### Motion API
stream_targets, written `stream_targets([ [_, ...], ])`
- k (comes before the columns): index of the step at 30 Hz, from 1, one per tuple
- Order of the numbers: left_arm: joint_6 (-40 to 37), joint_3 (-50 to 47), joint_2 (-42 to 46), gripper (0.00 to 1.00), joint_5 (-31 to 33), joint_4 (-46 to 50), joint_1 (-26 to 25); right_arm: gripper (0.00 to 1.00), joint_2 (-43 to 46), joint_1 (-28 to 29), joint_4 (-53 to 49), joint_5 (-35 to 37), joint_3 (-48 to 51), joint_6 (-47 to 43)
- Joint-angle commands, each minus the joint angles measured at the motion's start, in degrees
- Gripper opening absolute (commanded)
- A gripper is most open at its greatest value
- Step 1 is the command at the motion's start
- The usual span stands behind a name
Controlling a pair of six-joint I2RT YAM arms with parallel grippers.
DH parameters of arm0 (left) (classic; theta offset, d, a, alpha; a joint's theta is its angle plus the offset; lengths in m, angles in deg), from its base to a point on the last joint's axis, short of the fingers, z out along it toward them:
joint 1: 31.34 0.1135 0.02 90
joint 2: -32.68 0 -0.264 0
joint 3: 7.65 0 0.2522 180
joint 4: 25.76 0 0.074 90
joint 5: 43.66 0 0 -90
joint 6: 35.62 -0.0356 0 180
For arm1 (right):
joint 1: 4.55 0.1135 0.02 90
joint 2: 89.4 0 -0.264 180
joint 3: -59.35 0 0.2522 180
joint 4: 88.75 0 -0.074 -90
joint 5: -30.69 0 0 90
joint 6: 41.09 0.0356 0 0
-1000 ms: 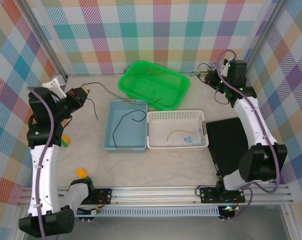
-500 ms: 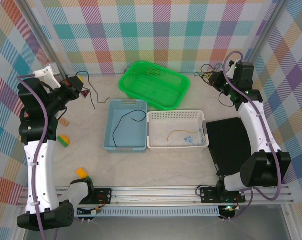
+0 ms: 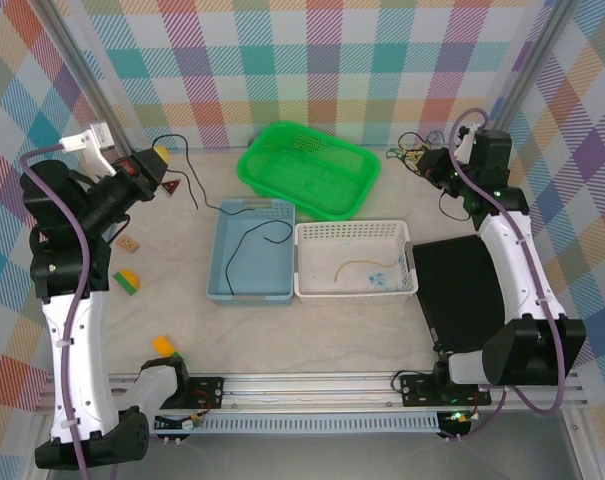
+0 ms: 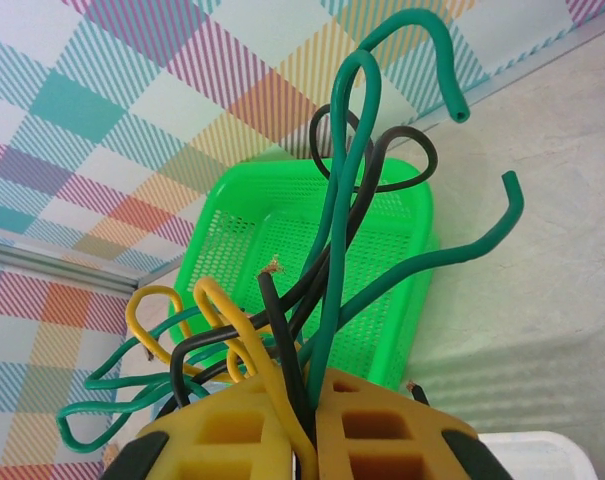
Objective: Untangle the cables
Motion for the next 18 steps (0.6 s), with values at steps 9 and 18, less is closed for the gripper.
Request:
stream_targets([
  [9,5.0,1.0,4.5,0.00,1.3,-4.5,0.4,0.00,5.7,0.0,4.3,-5.5,4.0,-2.5],
  [18,9.1,-5.6,4.3,0.00,5.2,-4.2,-3.4,0.00,7.6,0.0,3.8,-6.0,6.2,-3.1],
])
